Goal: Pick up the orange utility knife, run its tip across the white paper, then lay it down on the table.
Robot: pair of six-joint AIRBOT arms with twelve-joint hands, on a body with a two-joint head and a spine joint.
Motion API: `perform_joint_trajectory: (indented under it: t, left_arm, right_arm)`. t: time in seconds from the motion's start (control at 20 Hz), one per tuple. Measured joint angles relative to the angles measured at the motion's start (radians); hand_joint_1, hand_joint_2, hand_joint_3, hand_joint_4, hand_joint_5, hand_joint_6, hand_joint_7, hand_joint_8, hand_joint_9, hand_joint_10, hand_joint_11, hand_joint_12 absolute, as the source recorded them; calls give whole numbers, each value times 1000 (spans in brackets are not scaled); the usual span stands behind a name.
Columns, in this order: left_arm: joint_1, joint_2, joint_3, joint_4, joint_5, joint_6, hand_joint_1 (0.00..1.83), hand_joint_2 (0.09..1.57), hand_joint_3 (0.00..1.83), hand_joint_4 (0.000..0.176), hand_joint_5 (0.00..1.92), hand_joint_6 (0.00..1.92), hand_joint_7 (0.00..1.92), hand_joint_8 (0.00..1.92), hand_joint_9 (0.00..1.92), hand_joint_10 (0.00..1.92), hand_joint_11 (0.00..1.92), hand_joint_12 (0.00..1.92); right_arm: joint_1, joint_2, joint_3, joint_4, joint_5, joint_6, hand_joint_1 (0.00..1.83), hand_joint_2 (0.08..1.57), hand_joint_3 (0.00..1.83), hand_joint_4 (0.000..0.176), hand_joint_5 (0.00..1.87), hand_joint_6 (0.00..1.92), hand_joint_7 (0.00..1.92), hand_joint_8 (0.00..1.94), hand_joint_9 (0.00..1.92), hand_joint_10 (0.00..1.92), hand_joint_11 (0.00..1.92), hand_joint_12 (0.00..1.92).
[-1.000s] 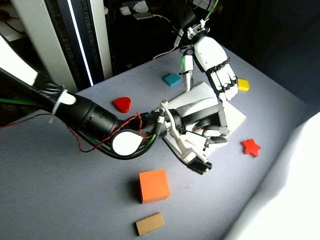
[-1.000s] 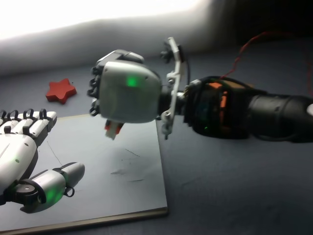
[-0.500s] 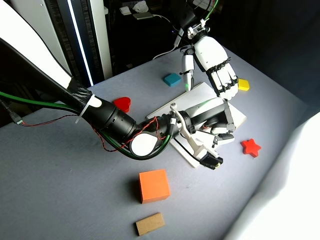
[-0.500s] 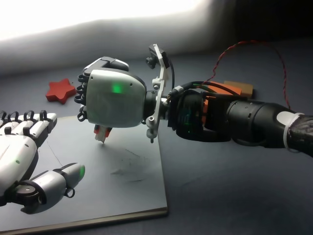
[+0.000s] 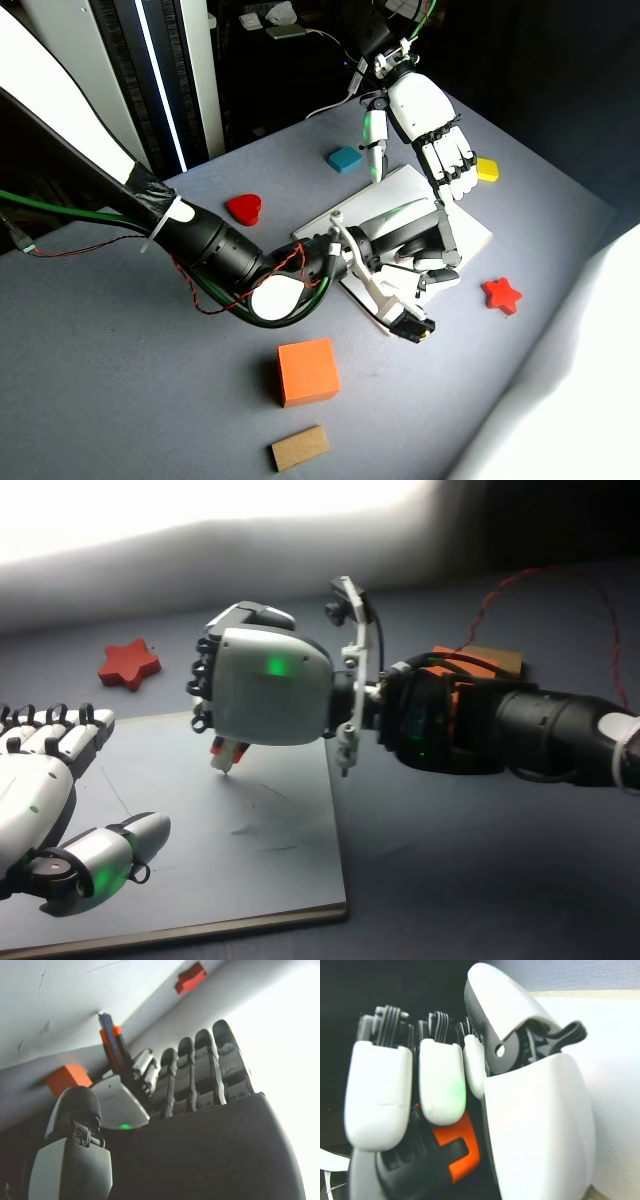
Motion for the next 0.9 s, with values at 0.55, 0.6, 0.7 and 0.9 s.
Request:
perform_joint_trajectory:
  t: [0.55,0.6,0.7,0.9]
  left_arm:
    - [4,-4,1,-1,-9,0,201,1283,1,0,104,5,123,2,88,2,0,261]
    - [4,-4,1,1,-8,-1,216,1281,0,0,106,5,125,2,87,2,0,257]
    - [5,-4,1,2,-10,-1,216,1278,0,0,103,2,129,2,92,3,0,282]
    - [7,-4,1,2,-10,-4,216,1288,2,0,89,1,113,1,77,1,0,210]
  right_arm:
    - [-5,51,-61,90,-18,15,1554,1071,481,176,1398,1921,1672,1941,1769,1921,1820,1921]
    - [-1,64,-79,122,-22,16,1548,1065,483,176,1337,1921,1650,1941,1754,1921,1805,1921]
    - [15,124,-184,225,-52,17,1558,1063,485,176,1408,1921,1661,1941,1751,1921,1797,1921]
    - [27,277,-460,539,-215,-16,1540,1070,494,176,1415,1921,1668,1941,1761,1921,1814,1921]
